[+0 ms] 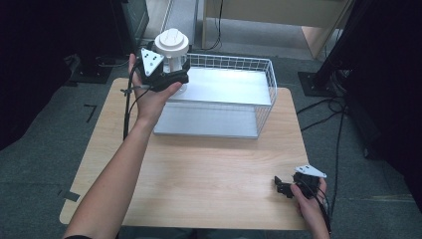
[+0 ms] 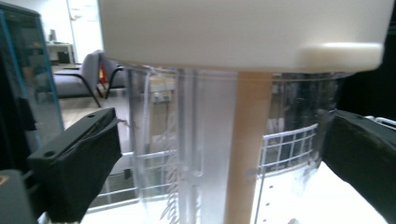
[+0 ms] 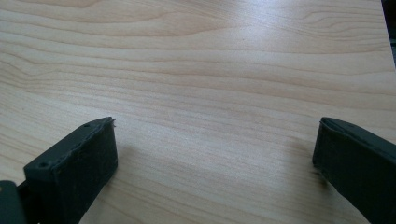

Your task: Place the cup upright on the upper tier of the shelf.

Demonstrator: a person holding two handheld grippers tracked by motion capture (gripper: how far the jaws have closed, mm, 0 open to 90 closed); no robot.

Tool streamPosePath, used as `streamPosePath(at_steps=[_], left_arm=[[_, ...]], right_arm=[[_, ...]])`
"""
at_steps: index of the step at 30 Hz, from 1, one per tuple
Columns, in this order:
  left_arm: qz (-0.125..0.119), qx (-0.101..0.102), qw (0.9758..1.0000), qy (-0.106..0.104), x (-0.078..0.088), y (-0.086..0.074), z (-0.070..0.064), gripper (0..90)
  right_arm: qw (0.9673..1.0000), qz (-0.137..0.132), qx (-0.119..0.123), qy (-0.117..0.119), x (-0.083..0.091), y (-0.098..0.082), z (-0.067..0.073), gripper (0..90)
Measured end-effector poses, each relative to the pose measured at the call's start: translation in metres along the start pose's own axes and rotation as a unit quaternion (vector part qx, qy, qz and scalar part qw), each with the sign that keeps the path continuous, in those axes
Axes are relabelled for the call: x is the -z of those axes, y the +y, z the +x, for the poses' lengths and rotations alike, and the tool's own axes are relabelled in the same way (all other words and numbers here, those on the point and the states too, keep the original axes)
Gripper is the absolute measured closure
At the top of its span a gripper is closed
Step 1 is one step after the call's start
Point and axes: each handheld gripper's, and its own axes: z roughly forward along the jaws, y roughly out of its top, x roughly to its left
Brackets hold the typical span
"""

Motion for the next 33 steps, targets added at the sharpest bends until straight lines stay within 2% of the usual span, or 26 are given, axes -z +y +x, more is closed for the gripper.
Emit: streamPosePath(at_steps=[15, 23, 33], left_arm=[[-0.007, 0.001, 0.9999, -0.008, 0.016, 0.003, 0.004, 0.0], [-0.013, -0.006, 0.9999, -0.008, 0.025, 0.004, 0.005, 0.0], [-0.021, -0.006, 0.9997, -0.014, 0.039, -0.003, 0.004, 0.0]], right_arm=[[1.0, 0.0, -0.001, -0.001, 0.0, 0.0, 0.0, 0.0], [1.0, 0.0, -0.001, 0.0, 0.0, 0.0, 0.0, 0.0], [1.0, 0.0, -0.001, 0.0, 0.0, 0.0, 0.0, 0.0]])
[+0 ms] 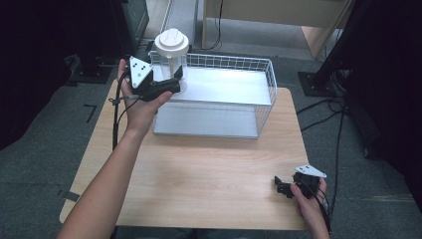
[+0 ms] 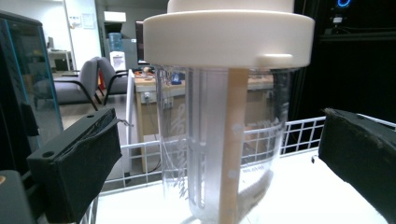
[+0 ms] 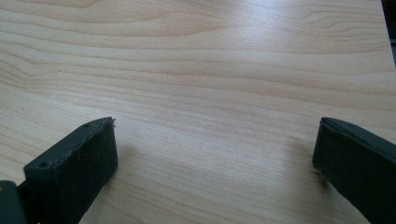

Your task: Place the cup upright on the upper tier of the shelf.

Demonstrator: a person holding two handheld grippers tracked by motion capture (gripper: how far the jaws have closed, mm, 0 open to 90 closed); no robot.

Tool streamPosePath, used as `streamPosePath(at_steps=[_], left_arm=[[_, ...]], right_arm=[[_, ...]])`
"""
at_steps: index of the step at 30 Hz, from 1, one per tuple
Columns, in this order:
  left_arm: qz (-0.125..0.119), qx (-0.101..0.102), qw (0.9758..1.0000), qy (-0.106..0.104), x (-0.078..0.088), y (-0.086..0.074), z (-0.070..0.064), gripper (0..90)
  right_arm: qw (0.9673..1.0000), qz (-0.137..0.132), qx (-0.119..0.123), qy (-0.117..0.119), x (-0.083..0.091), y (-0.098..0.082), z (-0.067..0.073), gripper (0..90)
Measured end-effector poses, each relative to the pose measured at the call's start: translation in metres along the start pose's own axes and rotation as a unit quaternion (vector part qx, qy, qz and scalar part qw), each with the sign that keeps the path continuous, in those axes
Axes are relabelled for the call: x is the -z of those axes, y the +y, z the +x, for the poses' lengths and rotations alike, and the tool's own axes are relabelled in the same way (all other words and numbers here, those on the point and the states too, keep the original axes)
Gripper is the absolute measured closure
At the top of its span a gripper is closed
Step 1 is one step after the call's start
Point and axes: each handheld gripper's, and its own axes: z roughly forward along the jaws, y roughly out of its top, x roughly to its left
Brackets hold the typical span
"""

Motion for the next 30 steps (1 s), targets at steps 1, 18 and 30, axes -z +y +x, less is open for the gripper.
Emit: streamPosePath(at_steps=[1, 18, 30], left_arm=[[-0.002, -0.002, 1.0, -0.001, 0.002, -0.001, 0.0, 0.0], [-0.01, -0.012, 0.9999, -0.002, 0.043, -0.029, 0.002, 0.0], [0.001, -0.004, 1.0, 0.008, 0.076, -0.061, 0.014, 0.0]], right_arm=[[1.0, 0.0, 0.0, 0.0, 0.0, 0.0, 0.0, 0.0], [1.0, 0.0, 0.0, 0.0, 0.0, 0.0, 0.0, 0.0], [1.0, 0.0, 0.0, 0.0, 0.0, 0.0, 0.0, 0.0]])
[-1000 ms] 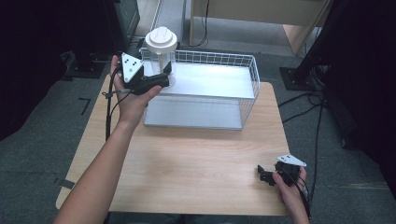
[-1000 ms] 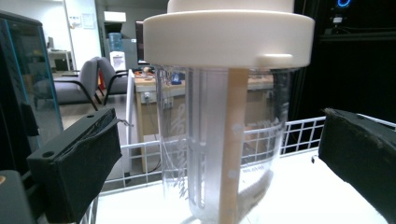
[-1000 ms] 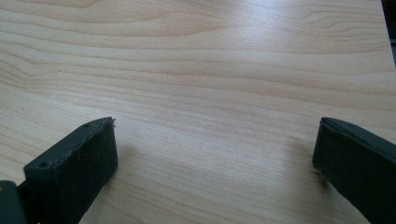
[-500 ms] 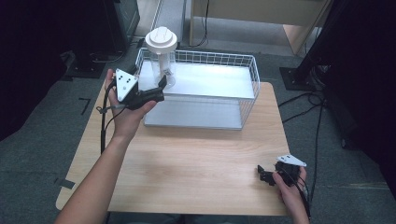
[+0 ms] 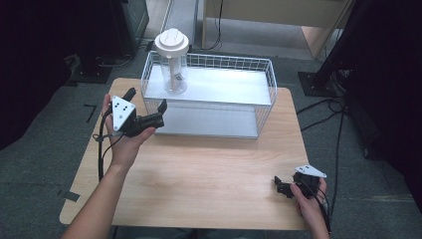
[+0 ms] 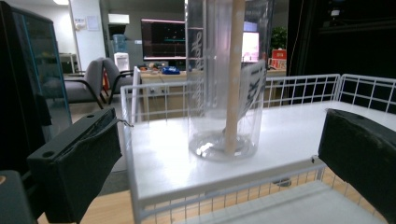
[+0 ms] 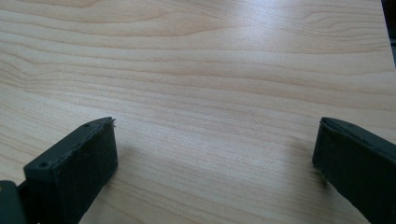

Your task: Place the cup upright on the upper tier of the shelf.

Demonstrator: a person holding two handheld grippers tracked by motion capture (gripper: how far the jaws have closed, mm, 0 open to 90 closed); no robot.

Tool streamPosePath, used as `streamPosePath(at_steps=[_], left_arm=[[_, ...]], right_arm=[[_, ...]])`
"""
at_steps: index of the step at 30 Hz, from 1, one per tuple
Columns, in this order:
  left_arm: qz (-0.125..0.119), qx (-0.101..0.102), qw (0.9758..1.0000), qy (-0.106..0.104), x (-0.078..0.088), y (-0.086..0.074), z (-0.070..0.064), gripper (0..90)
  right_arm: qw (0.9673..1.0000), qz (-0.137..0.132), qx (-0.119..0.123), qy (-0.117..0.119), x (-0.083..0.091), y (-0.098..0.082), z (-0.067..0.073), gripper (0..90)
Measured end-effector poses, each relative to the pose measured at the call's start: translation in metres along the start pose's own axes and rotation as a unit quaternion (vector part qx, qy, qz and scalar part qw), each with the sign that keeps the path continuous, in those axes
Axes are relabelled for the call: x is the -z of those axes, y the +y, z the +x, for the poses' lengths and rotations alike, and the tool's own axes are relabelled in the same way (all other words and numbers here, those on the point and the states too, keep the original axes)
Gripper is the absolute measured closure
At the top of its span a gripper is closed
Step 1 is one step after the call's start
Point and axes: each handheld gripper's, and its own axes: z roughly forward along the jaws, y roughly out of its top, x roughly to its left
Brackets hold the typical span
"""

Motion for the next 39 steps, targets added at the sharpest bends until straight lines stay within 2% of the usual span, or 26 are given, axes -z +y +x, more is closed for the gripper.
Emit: streamPosePath(at_steps=[6, 11, 22, 30, 32, 39], left_arm=[[0.014, 0.002, 0.9999, 0.006, 0.015, -0.019, 0.005, 0.0], [0.023, 0.013, 0.9996, 0.014, 0.026, -0.033, 0.011, 0.0], [0.063, 0.029, 0.9971, 0.03, 0.047, -0.073, 0.023, 0.0], [0.101, 0.04, 0.9932, 0.043, 0.067, -0.1, 0.034, 0.0], [0.108, 0.05, 0.9918, 0.046, 0.072, -0.107, 0.037, 0.0], [0.138, 0.051, 0.9876, 0.055, 0.085, -0.123, 0.043, 0.0]], right_arm=[[1.0, 0.0, 0.001, 0.0, 0.0, 0.0, 0.0, 0.0], [1.0, 0.0, 0.0, 0.0, 0.0, 0.0, 0.0, 0.0], [1.0, 0.0, 0.0, 0.0, 0.0, 0.0, 0.0, 0.0], [1.0, 0.001, 0.0, -0.001, 0.0, 0.0, 0.0, 0.0], [1.0, 0.001, -0.001, -0.001, 0.0, 0.0, 0.0, 0.0], [1.0, 0.001, 0.0, 0.0, 0.0, 0.0, 0.0, 0.0]])
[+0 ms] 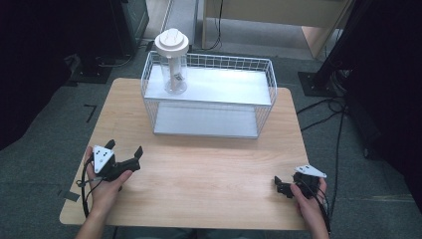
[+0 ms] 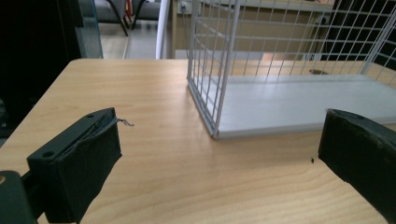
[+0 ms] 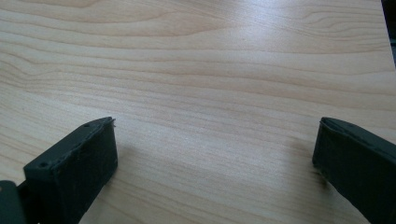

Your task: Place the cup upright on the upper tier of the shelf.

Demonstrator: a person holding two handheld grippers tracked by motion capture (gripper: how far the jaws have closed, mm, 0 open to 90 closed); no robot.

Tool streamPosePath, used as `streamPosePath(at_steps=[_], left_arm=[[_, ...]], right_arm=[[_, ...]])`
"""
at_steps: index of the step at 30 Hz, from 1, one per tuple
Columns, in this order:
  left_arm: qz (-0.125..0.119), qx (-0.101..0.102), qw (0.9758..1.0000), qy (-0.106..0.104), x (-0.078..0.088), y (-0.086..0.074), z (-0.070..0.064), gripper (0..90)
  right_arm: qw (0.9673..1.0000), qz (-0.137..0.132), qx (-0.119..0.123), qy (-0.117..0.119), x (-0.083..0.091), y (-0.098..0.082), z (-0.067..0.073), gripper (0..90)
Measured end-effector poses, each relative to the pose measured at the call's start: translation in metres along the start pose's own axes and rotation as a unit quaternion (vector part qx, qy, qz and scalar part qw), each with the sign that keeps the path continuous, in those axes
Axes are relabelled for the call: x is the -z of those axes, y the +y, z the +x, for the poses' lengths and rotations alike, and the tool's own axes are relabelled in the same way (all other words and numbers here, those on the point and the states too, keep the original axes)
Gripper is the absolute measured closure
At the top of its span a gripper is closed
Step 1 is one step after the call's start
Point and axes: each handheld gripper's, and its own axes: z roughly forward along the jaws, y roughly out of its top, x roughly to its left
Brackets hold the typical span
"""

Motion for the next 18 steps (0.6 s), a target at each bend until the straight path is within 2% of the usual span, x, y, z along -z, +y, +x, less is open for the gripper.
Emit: streamPosePath(at_steps=[3, 8, 11, 15, 18], left_arm=[[0.017, -0.014, 0.9997, 0.007, 0.003, -0.008, 0.003, 0.0], [0.039, -0.011, 0.9991, 0.01, 0.01, -0.016, 0.01, 0.0], [0.052, -0.025, 0.9982, 0.013, 0.016, -0.022, 0.015, 0.0], [0.068, -0.015, 0.9974, 0.02, 0.022, -0.027, 0.023, 0.0], [0.089, -0.013, 0.9957, 0.021, 0.024, -0.029, 0.026, 0.0]], right_arm=[[1.0, 0.0, 0.0, 0.0, 0.0, 0.0, 0.0, 0.0], [1.0, 0.0, 0.0, 0.0, 0.0, 0.0, 0.0, 0.0], [1.0, 0.0, 0.0, -0.001, 0.0, 0.0, 0.0, 0.0], [1.0, 0.0, 0.0, 0.0, 0.0, 0.0, 0.0, 0.0], [1.0, -0.001, -0.003, -0.003, 0.0, 0.0, 0.001, 0.0]])
